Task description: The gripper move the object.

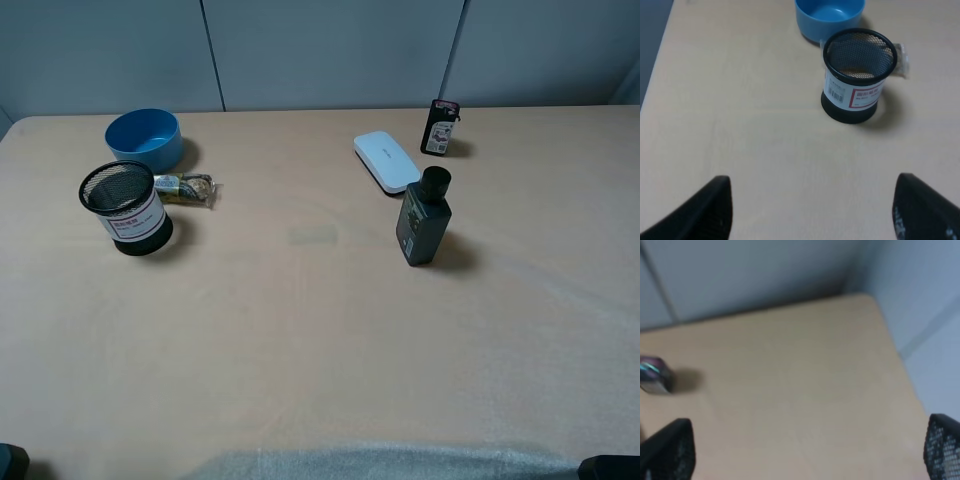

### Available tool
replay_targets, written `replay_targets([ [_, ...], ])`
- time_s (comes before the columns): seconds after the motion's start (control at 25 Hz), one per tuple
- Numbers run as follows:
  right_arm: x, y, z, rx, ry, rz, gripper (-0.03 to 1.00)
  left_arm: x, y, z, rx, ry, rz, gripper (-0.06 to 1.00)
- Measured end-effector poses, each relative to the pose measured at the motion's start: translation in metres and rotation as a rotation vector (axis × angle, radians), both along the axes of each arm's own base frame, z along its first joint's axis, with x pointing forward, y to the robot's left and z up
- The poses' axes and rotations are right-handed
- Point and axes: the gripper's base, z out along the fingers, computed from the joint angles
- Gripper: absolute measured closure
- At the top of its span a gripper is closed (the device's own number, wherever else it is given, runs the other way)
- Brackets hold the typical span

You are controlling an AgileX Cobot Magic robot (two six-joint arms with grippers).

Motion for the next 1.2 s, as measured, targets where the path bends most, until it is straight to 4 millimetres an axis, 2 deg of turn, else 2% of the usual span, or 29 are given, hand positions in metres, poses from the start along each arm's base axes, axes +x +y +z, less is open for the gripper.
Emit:
replay_targets([
  [0.2, -0.065, -0.014, -0.034, -0.019, -0.03, -0.077, 0.27, 0.0, 0.0, 0.0, 0.0, 0.0, 0.0, 0.21],
  [0.4, -0.134, -0.008, -0.079, -0.024, -0.134, -0.07, 0.27, 0.0, 0.0, 0.0, 0.0, 0.0, 0.0, 0.21],
  [0.6, -0.185, 0.0, -0.119, -0.022, -0.253, -0.032, 0.27, 0.0, 0.0, 0.0, 0.0, 0.0, 0.0, 0.21],
  [0.72, -0.206, 0.005, -0.136, -0.018, -0.309, 0.008, 0.27, 0.0, 0.0, 0.0, 0.0, 0.0, 0.0, 0.21],
  [0.84, -0.216, 0.011, -0.152, 0.003, -0.32, 0.056, 0.27, 0.0, 0.0, 0.0, 0.0, 0.0, 0.0, 0.21],
  [1.0, -0.219, 0.014, -0.163, -0.01, -0.321, 0.112, 0.27, 0.0, 0.0, 0.0, 0.0, 0.0, 0.0, 0.21],
  [1.2, -0.219, 0.015, -0.164, -0.042, -0.314, 0.154, 0.27, 0.0, 0.0, 0.0, 0.0, 0.0, 0.0, 0.21],
])
